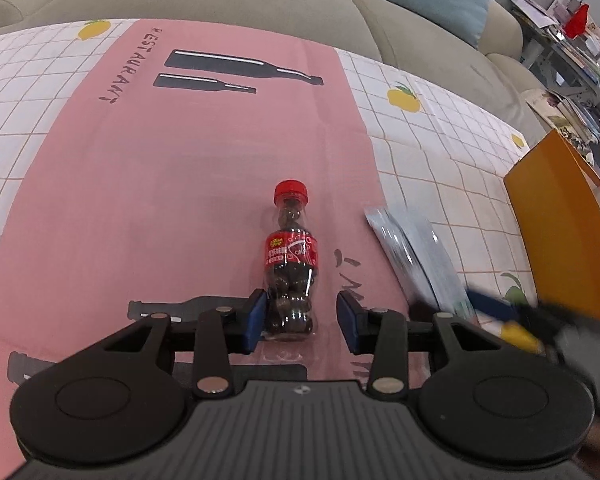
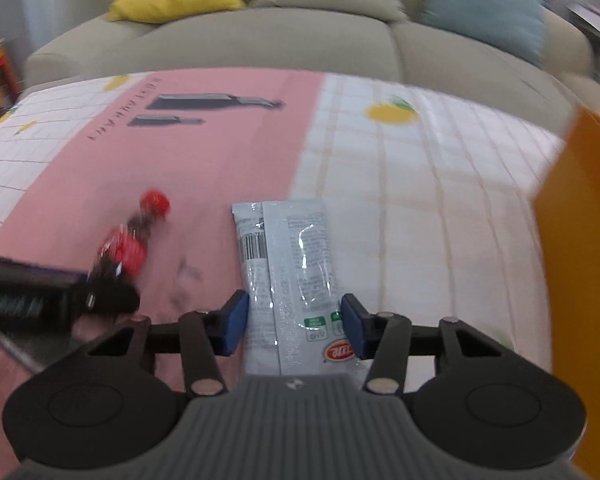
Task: Organize snacks
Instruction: 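Close the right gripper on the white sachet while the left holds the cola bottle, then carry the cola bottle and white sachet together over the orange box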
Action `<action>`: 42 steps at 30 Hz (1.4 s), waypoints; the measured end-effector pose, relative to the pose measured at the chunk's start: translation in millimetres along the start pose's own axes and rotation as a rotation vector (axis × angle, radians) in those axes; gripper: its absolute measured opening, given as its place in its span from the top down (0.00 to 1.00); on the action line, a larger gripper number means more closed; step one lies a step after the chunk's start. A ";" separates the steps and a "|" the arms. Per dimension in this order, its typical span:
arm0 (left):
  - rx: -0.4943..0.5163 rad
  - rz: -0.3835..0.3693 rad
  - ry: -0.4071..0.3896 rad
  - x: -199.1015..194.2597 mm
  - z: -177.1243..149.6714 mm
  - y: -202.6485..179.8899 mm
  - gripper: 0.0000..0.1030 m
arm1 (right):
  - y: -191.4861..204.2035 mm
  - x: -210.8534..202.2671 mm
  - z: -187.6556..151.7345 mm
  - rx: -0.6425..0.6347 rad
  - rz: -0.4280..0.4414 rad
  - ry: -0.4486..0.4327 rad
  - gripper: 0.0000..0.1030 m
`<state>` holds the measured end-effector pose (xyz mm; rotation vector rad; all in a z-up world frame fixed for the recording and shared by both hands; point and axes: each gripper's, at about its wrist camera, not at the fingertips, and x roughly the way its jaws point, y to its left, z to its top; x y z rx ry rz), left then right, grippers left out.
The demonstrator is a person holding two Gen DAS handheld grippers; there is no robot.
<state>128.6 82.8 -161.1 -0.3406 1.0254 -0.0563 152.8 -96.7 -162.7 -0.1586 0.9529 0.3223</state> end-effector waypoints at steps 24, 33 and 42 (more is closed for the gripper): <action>0.072 0.074 -0.086 13.0 3.9 -18.2 0.67 | 7.6 -14.7 -30.4 -0.046 0.034 -0.091 0.52; 0.024 0.008 -0.075 -2.8 -7.2 -18.0 0.67 | 0.5 -21.7 -23.9 0.018 0.058 -0.036 0.56; -0.017 -0.028 -0.080 -35.8 -14.3 -20.7 0.67 | -17.0 -55.4 -24.0 0.139 0.113 -0.050 0.57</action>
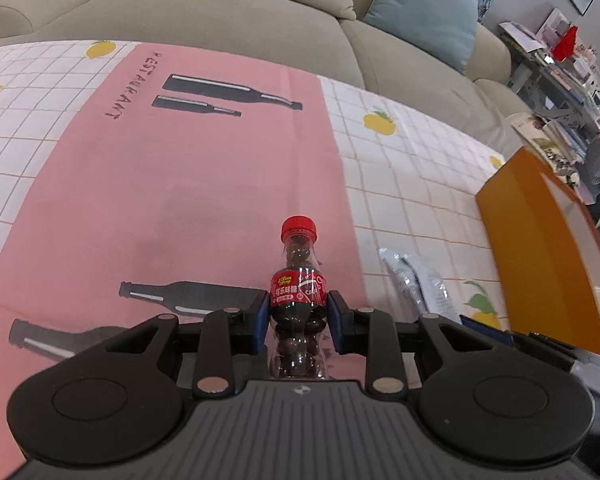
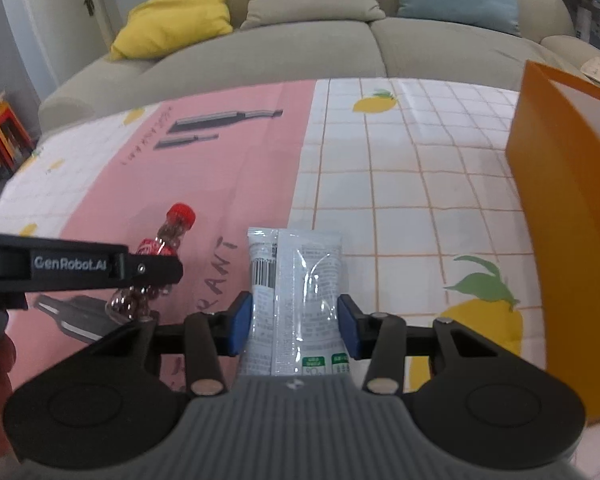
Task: Organize snacks
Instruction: 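Carry the cola bottle and white sachet together over the orange box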
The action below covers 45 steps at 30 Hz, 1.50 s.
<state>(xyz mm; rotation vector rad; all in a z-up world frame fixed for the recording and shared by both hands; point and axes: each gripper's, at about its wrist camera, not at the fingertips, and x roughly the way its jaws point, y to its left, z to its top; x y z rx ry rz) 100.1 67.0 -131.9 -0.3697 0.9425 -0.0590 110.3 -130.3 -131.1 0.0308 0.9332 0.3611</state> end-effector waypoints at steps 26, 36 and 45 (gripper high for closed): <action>0.346 -0.327 0.019 -42.5 64.6 -219.1 0.67 | -135.0 -179.5 54.3 0.099 -0.082 -0.272 0.58; 0.448 -0.383 0.194 25.4 82.1 -311.0 0.67 | -229.5 -197.8 68.9 0.127 -0.228 -0.221 0.57; 0.613 -0.257 0.288 103.6 84.2 -362.6 0.67 | -278.0 -147.6 76.7 0.043 -0.271 -0.106 0.58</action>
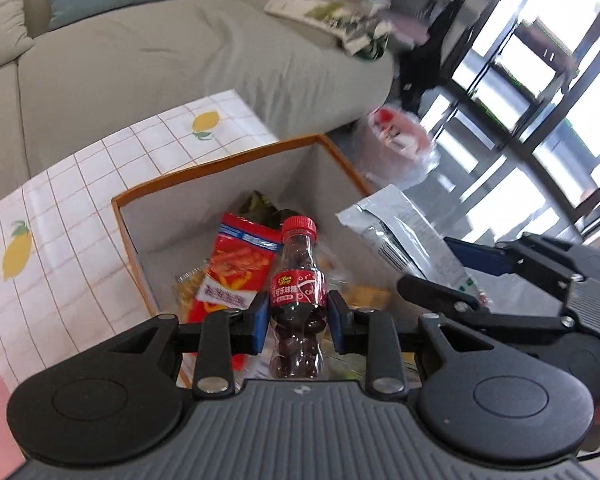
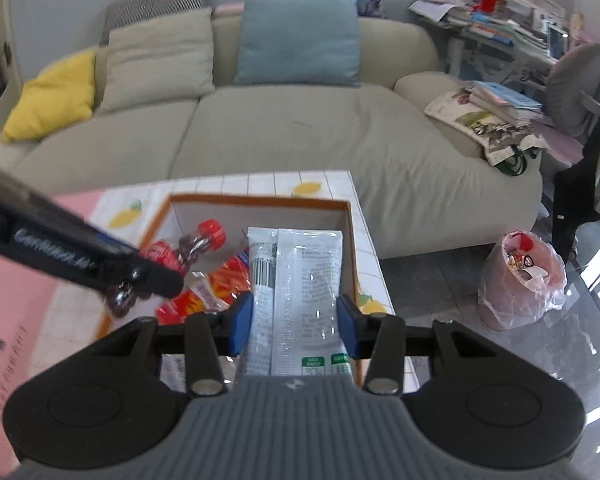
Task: Organize snacks
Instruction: 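Carry the cola bottle and white sachet together over the orange box, then open both grippers to drop the bottle and sachet into the orange box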
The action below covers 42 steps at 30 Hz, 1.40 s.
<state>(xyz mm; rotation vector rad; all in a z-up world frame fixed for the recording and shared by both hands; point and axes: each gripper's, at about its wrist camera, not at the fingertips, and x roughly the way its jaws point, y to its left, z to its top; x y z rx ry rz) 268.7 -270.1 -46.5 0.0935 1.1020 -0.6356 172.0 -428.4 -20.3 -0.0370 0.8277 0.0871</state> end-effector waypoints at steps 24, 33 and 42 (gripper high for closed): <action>0.343 0.350 0.217 87.1 19.0 11.8 0.66 | 5.8 85.7 -1.5 -0.093 0.067 0.277 0.54; 0.372 0.377 0.199 77.3 16.5 5.0 0.41 | 8.3 87.9 2.0 -0.124 0.052 0.298 0.34; 0.322 0.288 0.103 11.7 9.5 -4.1 0.30 | 22.9 62.4 13.6 -0.159 0.024 0.281 0.21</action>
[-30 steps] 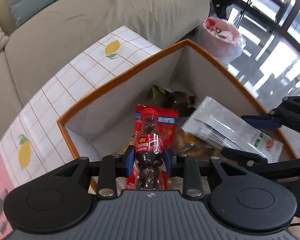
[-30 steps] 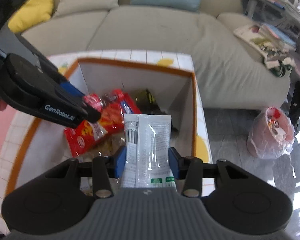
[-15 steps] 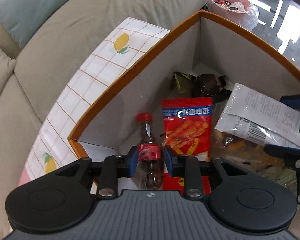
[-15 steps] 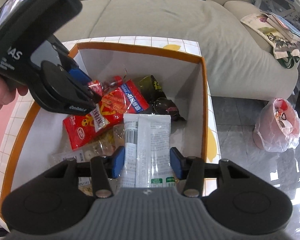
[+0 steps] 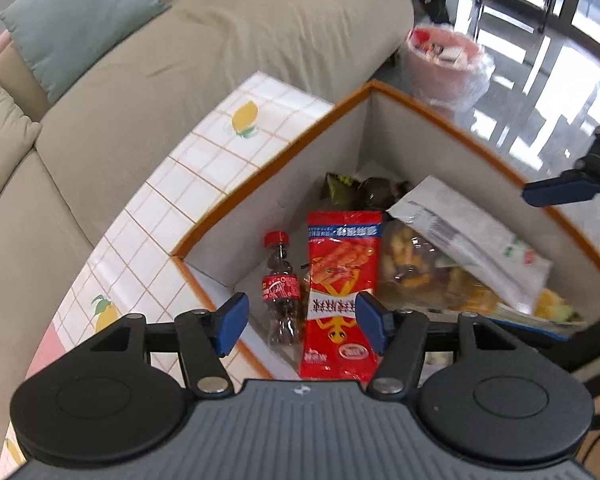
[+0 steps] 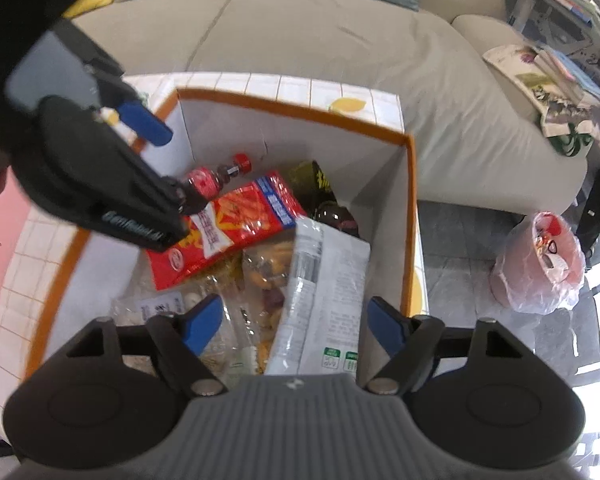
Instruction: Organize snacks
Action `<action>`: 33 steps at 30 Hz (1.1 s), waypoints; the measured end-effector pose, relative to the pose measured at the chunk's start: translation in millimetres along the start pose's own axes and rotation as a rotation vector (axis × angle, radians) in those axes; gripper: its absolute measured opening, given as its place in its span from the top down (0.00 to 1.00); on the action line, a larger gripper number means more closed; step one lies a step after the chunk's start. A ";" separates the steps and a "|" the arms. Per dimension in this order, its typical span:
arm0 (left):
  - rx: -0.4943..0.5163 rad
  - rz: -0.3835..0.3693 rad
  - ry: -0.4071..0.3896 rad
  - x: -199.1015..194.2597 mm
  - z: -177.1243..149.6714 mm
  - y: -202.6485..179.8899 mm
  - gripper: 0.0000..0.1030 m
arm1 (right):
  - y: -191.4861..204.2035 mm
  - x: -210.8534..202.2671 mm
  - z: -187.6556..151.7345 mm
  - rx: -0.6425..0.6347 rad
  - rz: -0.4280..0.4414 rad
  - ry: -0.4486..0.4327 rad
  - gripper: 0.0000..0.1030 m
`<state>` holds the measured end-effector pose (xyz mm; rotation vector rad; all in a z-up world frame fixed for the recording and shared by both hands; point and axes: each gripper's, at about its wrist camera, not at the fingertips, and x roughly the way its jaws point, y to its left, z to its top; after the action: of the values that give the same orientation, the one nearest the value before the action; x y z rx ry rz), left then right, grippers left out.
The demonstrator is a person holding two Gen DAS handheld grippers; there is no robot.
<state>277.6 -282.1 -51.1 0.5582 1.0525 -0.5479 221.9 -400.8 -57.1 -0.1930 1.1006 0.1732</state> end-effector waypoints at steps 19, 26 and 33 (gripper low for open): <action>-0.321 -0.003 -0.529 -214.4 -150.7 29.6 0.29 | 87.5 -183.9 -29.3 0.083 -0.075 -0.440 0.04; -0.361 0.117 -0.576 -233.2 -230.8 10.5 0.19 | 143.4 -200.2 -86.8 0.147 -0.114 -0.511 0.03; -0.474 0.136 -0.545 -215.6 -278.9 -1.8 0.14 | 191.7 -191.9 -123.0 0.154 -0.195 -0.502 0.03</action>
<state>12.6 -66.8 36.6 0.0473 0.5845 -0.2869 -14.4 -252.8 47.5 -0.1084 0.5874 -0.0391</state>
